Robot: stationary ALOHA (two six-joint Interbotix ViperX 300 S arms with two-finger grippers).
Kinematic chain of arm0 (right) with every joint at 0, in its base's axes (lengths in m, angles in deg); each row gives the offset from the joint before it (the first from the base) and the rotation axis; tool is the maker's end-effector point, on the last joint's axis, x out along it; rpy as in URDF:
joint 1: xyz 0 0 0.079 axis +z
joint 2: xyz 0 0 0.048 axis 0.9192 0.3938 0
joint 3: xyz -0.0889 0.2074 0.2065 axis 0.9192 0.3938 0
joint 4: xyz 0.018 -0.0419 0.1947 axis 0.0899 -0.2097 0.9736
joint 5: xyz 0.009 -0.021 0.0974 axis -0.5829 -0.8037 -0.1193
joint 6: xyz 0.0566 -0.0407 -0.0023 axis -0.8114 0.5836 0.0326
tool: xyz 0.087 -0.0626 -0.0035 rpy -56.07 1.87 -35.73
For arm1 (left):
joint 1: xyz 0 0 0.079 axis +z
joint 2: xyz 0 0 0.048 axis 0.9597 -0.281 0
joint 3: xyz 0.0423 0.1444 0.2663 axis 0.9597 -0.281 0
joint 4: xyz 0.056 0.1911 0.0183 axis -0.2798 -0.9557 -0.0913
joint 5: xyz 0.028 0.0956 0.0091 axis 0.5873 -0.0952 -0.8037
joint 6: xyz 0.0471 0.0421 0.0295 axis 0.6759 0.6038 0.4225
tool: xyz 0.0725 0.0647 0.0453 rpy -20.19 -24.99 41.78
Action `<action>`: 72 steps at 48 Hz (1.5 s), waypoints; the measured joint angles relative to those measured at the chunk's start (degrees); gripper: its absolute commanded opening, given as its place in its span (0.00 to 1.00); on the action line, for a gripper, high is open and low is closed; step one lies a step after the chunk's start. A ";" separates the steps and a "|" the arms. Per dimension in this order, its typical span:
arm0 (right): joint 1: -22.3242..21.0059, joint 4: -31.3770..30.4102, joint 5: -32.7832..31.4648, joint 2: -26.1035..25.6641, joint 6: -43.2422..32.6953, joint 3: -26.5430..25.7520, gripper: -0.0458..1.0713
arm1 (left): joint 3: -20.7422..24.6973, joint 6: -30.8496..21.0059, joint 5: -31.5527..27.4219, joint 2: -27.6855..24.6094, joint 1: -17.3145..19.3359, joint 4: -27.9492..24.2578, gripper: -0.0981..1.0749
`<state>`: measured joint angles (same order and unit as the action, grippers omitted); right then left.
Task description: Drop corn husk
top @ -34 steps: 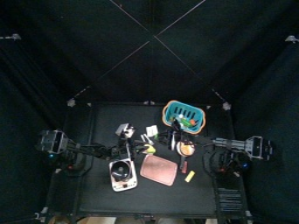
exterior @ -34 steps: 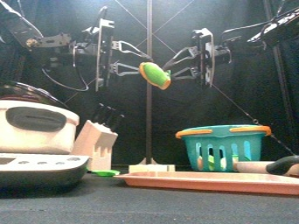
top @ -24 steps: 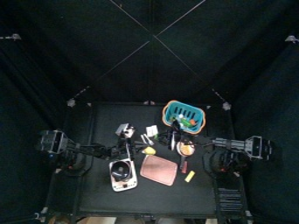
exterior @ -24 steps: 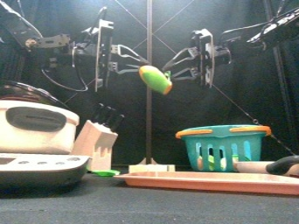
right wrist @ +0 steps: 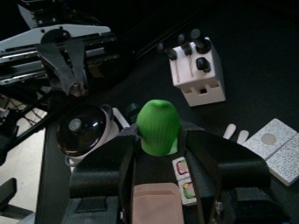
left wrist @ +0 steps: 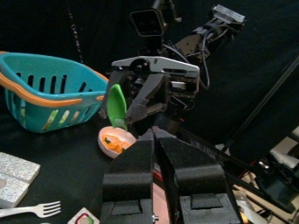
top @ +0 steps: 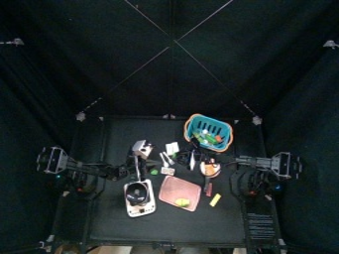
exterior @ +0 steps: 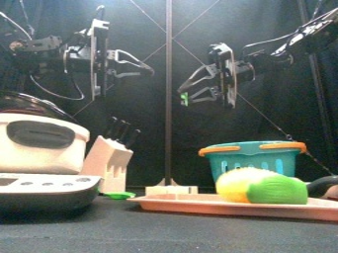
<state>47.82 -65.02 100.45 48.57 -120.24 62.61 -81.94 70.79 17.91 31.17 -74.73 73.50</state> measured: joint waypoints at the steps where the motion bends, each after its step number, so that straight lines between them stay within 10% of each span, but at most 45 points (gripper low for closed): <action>1: 0.09 0.00 0.00 0.44 0.00 -0.09 0.07 | -0.35 0.00 0.00 0.44 0.00 -0.44 0.43; 39: 8.70 -1.41 -10.37 28.04 0.18 -20.92 0.12 | -13.36 0.00 -3.08 16.26 0.35 -15.73 0.43; 72: 10.63 -1.32 -23.73 33.05 -0.09 -28.04 0.70 | -13.71 0.00 -4.83 16.52 0.44 -15.64 0.43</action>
<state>58.46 -66.34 76.72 81.62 -120.32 34.57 -95.65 70.79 13.08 47.69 -74.30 57.86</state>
